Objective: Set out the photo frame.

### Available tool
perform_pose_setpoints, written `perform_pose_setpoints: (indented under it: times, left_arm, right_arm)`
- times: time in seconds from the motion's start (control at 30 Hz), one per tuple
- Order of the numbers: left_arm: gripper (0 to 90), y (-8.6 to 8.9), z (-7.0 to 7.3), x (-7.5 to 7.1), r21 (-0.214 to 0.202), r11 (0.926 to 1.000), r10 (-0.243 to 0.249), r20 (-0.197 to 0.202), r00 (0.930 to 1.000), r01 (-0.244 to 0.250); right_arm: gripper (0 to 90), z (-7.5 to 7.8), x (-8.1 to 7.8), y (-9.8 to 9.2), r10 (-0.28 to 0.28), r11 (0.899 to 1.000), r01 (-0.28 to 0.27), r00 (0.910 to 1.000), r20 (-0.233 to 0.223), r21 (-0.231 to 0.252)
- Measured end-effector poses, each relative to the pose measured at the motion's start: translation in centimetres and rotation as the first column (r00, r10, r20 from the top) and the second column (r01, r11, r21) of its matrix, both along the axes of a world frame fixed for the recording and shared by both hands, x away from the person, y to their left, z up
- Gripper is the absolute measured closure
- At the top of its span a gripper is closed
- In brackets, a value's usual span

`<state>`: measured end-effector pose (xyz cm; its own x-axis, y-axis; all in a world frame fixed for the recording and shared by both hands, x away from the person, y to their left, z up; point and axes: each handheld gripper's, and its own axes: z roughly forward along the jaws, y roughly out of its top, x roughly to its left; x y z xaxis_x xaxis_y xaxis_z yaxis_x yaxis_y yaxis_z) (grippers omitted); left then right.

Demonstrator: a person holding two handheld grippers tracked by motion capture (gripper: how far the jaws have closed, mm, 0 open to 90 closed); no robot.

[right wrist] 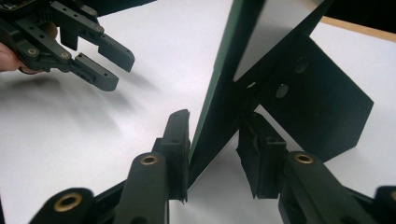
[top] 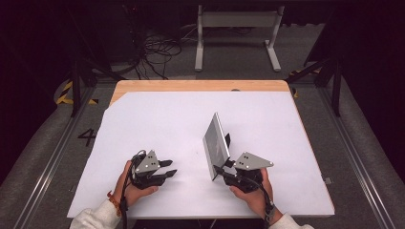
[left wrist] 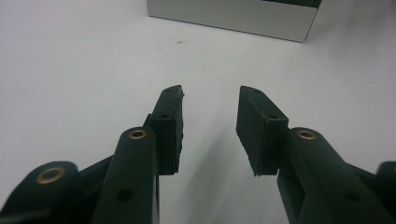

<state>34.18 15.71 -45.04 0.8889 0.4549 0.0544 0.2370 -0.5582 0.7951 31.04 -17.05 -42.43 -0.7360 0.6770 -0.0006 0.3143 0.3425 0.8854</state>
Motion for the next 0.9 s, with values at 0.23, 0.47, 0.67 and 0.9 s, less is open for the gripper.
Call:
perform_pose_setpoints:
  times: [0.23,0.47,0.67,0.9]
  left_arm:
    - [62.8,-0.5,-0.2,0.1,0.014,0.9997,-0.019,-0.003,0.9998,0.02]
    - [58.4,-0.5,-0.2,0.5,0.015,0.9998,-0.013,-0.001,0.9999,0.013]
    - [55.9,-1.1,-0.2,0.8,0.021,0.9994,-0.026,-0.003,0.9997,0.026]
    - [51.7,-1.7,-0.4,1.6,0.024,0.9992,-0.033,-0.012,0.9994,0.033]
  right_arm:
    - [68.0,0.1,0.2,-0.7,0.017,1.0,-0.017,0.9995,-0.025,0.004]
    - [65.2,-0.2,-0.1,-0.3,-0.02,0.999,0.02,0.9998,-0.01,-0.03]
    - [64.5,-2.3,0.5,0.8,-0.029,0.998,0.027,0.9992,-0.028,-0.061]
    - [67.4,-2.4,0.5,0.5,-0.017,0.999,0.015,0.9991,-0.039,-0.047]
